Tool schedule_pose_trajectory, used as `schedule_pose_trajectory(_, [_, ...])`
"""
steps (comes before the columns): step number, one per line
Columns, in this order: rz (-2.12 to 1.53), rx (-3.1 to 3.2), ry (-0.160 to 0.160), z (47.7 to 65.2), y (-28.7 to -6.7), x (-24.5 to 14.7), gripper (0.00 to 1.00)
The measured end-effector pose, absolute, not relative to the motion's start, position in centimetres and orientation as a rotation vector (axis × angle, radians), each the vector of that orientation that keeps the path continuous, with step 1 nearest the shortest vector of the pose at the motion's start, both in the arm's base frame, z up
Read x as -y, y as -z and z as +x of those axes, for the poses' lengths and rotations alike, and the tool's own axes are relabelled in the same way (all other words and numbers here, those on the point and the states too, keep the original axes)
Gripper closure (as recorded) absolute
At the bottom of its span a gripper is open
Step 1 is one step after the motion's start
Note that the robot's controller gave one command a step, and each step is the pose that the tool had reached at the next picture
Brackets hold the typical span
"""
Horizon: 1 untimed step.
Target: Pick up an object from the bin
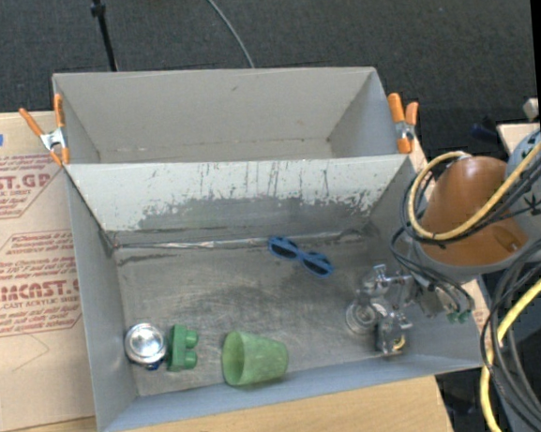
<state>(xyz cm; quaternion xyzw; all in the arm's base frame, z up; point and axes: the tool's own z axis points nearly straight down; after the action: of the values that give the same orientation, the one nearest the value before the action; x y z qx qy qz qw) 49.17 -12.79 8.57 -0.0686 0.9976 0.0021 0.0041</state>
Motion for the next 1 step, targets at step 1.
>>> schedule_pose_trajectory(1, [-0.959, -2.983, 0.003, 52.78, -17.03, 10.71, 1.0])
